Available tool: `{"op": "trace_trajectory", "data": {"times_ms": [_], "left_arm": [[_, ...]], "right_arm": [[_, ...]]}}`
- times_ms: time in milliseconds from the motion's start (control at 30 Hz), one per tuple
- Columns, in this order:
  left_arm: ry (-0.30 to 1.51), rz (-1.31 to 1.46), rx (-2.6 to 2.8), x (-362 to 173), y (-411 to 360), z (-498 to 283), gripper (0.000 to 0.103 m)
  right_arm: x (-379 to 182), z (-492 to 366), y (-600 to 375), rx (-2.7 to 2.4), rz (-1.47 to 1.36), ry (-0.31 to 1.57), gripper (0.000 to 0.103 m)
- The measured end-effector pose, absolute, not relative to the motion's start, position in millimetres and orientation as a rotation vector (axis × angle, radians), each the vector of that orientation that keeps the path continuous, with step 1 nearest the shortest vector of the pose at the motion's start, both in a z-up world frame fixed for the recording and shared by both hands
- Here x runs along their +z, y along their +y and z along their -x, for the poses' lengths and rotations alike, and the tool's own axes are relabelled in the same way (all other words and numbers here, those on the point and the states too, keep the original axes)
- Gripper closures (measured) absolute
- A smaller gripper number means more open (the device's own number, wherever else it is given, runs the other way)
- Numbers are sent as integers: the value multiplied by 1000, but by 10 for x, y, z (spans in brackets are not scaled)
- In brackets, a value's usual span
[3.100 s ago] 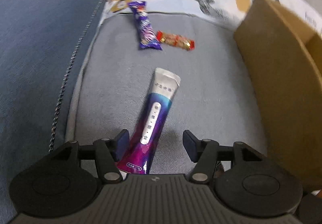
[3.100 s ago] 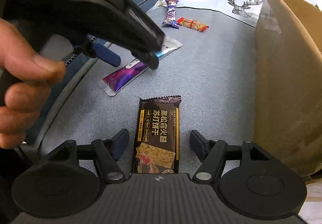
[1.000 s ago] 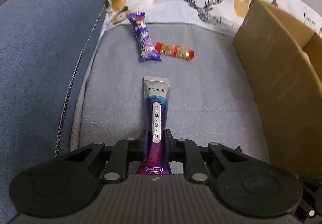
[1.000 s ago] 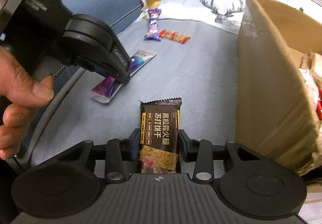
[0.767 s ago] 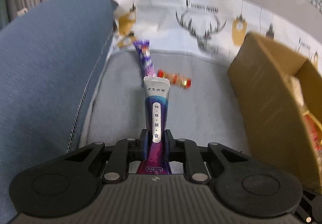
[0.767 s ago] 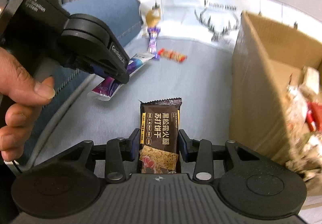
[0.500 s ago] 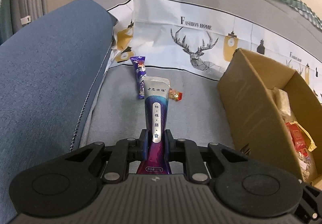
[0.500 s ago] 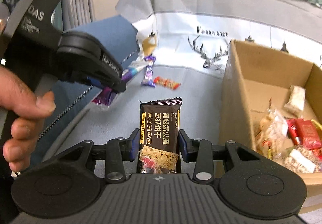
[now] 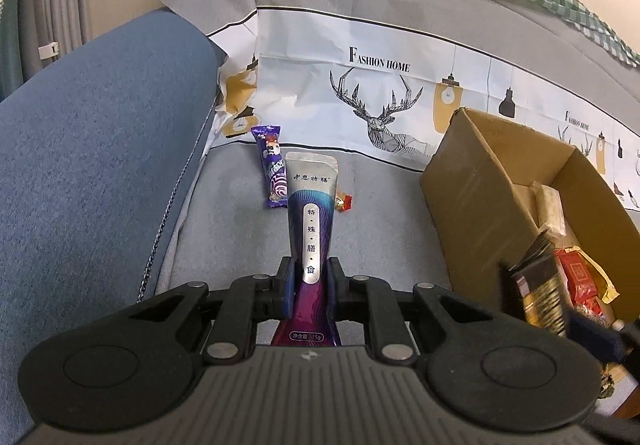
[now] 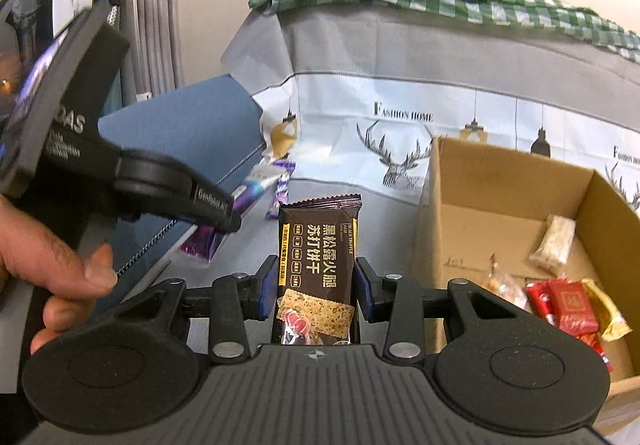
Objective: Organize snacks
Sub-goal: 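Carry the purple tube and biscuit packet over the cardboard box with both grippers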
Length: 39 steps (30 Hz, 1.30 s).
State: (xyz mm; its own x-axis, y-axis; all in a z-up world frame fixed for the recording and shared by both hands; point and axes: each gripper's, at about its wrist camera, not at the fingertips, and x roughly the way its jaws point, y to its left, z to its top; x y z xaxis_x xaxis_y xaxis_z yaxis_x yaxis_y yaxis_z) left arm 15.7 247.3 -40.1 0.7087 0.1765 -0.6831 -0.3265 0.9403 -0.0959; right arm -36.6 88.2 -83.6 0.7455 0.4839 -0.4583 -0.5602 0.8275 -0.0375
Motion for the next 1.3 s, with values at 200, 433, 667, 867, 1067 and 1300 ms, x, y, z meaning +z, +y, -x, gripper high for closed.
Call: {"op": "trace_trajectory", "data": {"times_ms": [200, 433, 667, 867, 1067, 1300], "left_arm": [[706, 183, 283, -367, 2428, -152, 86], [650, 151, 258, -286, 2299, -190, 85], [575, 117, 213, -182, 2071, -234, 85], [486, 131, 160, -73, 1854, -296, 85], [394, 151, 99, 25, 1572, -428, 85], [352, 161, -14, 31, 1161, -611, 85]], "right_arm": [[-590, 289, 685, 545, 129, 385, 62], [-120, -19, 235, 473, 39, 311, 62], [26, -416, -347, 347, 87, 229, 62], [-194, -719, -825, 219, -24, 347, 62], [-240, -847, -1008, 193, -32, 362, 62], [-264, -866, -1091, 186, 31, 356, 62]]}}
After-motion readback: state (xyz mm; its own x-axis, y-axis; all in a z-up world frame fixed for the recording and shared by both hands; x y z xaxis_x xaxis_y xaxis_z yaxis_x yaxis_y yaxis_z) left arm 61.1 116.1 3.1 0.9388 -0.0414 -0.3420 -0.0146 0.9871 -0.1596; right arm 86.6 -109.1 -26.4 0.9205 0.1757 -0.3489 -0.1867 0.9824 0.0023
